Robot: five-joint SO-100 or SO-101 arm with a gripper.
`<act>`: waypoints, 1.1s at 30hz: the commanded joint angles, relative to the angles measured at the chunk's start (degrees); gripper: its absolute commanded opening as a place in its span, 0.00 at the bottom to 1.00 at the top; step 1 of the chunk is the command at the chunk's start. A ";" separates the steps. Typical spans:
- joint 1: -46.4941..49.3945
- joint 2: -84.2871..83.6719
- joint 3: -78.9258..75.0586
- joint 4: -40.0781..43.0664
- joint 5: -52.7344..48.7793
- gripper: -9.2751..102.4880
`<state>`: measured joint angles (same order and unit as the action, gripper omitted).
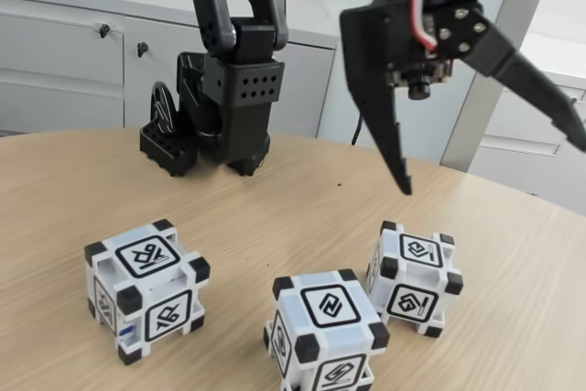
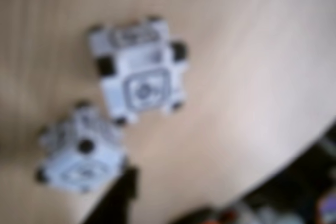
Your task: Stack cubes from left to right.
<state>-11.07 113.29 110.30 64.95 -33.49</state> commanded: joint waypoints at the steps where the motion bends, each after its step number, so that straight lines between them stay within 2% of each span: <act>1: -0.26 -1.05 -2.20 0.09 -1.93 0.49; 22: -0.26 -17.75 -2.11 0.18 -3.25 0.48; 33: -0.26 -21.97 -2.11 0.09 -1.49 0.43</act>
<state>-11.60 91.14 110.30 64.95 -36.12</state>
